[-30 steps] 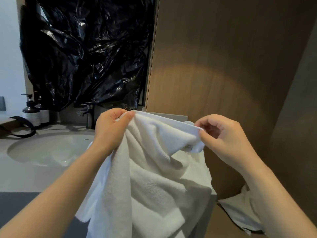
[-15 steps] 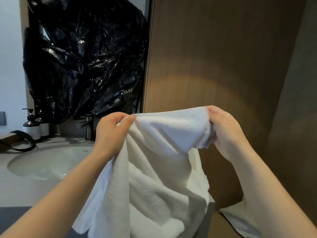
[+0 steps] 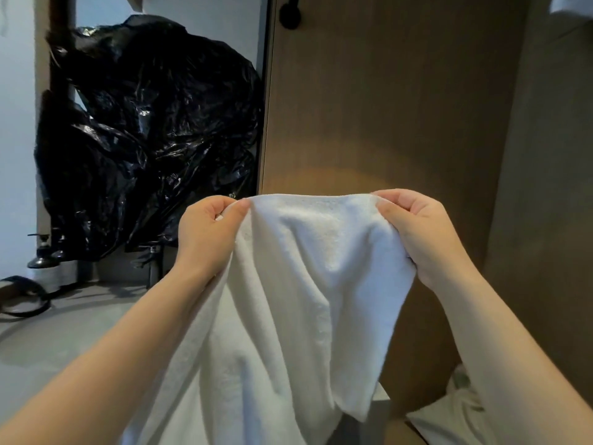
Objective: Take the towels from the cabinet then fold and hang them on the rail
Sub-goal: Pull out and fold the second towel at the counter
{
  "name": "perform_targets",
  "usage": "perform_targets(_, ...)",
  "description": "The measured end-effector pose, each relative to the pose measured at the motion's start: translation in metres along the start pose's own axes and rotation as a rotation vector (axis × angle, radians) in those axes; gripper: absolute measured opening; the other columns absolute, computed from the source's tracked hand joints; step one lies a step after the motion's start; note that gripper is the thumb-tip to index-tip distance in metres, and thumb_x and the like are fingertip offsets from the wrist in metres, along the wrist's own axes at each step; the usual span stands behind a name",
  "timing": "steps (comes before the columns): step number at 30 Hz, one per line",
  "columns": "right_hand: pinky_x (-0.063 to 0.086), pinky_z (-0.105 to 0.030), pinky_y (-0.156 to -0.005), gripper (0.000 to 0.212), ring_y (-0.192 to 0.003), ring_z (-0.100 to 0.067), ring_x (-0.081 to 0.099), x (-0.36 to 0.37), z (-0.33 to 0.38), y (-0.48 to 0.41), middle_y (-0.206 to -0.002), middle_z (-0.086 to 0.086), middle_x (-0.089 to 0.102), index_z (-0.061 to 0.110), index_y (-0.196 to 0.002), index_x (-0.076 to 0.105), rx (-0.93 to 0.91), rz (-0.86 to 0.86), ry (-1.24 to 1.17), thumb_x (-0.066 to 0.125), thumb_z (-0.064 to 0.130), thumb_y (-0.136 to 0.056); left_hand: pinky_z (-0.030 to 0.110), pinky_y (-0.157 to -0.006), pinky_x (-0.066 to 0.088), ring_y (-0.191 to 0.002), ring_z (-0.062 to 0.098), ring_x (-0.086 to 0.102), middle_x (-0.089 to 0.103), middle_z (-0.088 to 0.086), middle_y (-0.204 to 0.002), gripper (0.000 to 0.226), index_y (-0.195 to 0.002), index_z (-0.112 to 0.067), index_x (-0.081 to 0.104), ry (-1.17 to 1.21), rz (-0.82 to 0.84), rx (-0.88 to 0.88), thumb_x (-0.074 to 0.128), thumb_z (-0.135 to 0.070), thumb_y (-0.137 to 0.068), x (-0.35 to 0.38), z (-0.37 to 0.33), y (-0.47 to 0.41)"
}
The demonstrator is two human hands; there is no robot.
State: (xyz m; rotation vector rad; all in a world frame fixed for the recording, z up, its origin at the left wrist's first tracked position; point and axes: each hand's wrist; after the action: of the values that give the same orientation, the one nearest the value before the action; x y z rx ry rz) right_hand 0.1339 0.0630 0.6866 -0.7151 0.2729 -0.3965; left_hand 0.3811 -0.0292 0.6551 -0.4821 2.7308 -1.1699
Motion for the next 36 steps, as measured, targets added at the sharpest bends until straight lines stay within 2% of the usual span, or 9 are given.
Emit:
perform_targets(6, 0.049, -0.027, -0.058, 0.014, -0.074, -0.014, 0.059, 0.020, -0.039, -0.038, -0.092, -0.002, 0.065, 0.024, -0.105, 0.060, 0.132, -0.156, -0.021, 0.056, 0.017, -0.094, 0.007, -0.053, 0.039, -0.064, -0.002, 0.055, 0.066, -0.005, -0.070, 0.023, -0.074, -0.016, 0.069, -0.049, -0.075, 0.043, 0.060, -0.034, -0.087, 0.039, 0.018, -0.039)
perform_targets(10, 0.039, -0.018, -0.051, 0.025, -0.059, -0.006, 0.048, 0.050, -0.062, -0.052, -0.069, 0.006, 0.059, 0.019, -0.082, 0.063, 0.096, -0.081, -0.114, 0.048, 0.000, -0.090, 0.031, -0.066, 0.042, -0.071, 0.018, 0.053, 0.059, 0.004, -0.074, 0.023, -0.079, -0.007, 0.059, -0.150, -0.046, 0.068, 0.054, -0.024, -0.093, 0.077, 0.052, -0.055)
perform_targets(13, 0.045, -0.014, -0.054, 0.030, -0.059, -0.001, 0.053, 0.069, -0.090, -0.038, -0.070, 0.017, 0.068, 0.020, -0.085, 0.073, 0.187, 0.011, -0.053, 0.048, 0.003, -0.091, 0.035, -0.074, 0.044, -0.088, 0.022, 0.056, 0.060, 0.003, -0.098, 0.015, -0.102, -0.011, 0.059, -0.215, 0.147, -0.102, 0.060, -0.019, -0.089, 0.089, 0.094, -0.031)
perform_targets(16, 0.056, -0.025, -0.077, 0.022, -0.086, -0.008, 0.065, 0.076, -0.117, -0.018, -0.093, 0.011, 0.069, 0.026, -0.111, 0.071, 0.303, 0.167, -0.037, 0.057, 0.017, -0.095, 0.026, -0.084, 0.037, -0.103, 0.013, 0.051, 0.054, -0.002, -0.123, 0.054, -0.133, -0.018, 0.049, -0.242, 0.173, -0.277, 0.070, -0.028, -0.085, 0.077, 0.120, -0.009)
perform_targets(18, 0.057, -0.035, -0.089, 0.038, -0.098, -0.016, 0.069, 0.076, -0.127, -0.004, -0.113, 0.003, 0.067, 0.028, -0.131, 0.056, 0.421, 0.383, -0.177, 0.065, 0.024, -0.093, 0.020, -0.073, 0.042, -0.092, 0.007, 0.059, 0.065, -0.003, -0.109, 0.039, -0.119, -0.016, 0.061, -0.216, 0.138, -0.328, 0.071, -0.029, -0.083, 0.062, 0.123, 0.004)
perform_targets(21, 0.058, -0.028, -0.079, 0.056, -0.096, -0.024, 0.073, 0.078, -0.133, 0.011, -0.115, 0.010, 0.070, 0.038, -0.134, 0.045, 0.467, 0.625, -0.278, 0.071, 0.017, -0.089, 0.011, -0.043, 0.038, -0.050, 0.003, 0.051, 0.058, 0.002, -0.062, 0.019, -0.078, -0.001, 0.062, -0.113, 0.148, -0.276, 0.066, -0.019, -0.085, 0.046, 0.118, 0.026)
perform_targets(25, 0.057, -0.023, -0.064, 0.041, -0.073, -0.016, 0.072, 0.087, -0.129, 0.022, -0.093, 0.010, 0.075, 0.036, -0.122, 0.062, 0.343, 0.496, -0.137, 0.061, 0.007, -0.094, 0.024, -0.051, 0.032, -0.054, 0.010, 0.039, 0.039, -0.001, -0.056, 0.032, -0.063, 0.000, 0.051, -0.085, 0.180, -0.204, 0.061, -0.014, -0.091, 0.032, 0.107, 0.046)
perform_targets(28, 0.054, -0.019, -0.060, 0.025, -0.070, -0.013, 0.072, 0.088, -0.123, 0.032, -0.086, 0.007, 0.076, 0.027, -0.093, 0.079, 0.146, 0.422, -0.064, 0.068, 0.005, -0.088, 0.025, -0.052, 0.024, -0.055, 0.009, 0.031, 0.035, -0.004, -0.057, 0.043, -0.057, -0.014, 0.043, 0.037, 0.233, -0.208, 0.058, -0.026, -0.095, 0.025, 0.102, 0.065)
perform_targets(36, 0.056, -0.020, -0.060, 0.001, -0.068, -0.017, 0.071, 0.082, -0.113, 0.069, -0.071, 0.004, 0.074, 0.029, -0.078, 0.077, 0.100, 0.261, -0.045, 0.077, 0.028, -0.077, 0.036, -0.068, 0.040, -0.069, 0.020, 0.046, 0.053, 0.032, -0.074, 0.041, -0.084, 0.007, 0.060, 0.272, 0.307, -0.248, 0.058, -0.034, -0.089, 0.021, 0.087, 0.101)
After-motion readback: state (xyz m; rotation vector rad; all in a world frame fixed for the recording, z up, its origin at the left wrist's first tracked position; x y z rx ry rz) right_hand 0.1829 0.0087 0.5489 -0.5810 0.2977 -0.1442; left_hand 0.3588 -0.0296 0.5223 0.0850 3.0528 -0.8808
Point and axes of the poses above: each hand's wrist, its own y-axis away from the middle knuckle, its own x-axis out of the palm, z = x × y
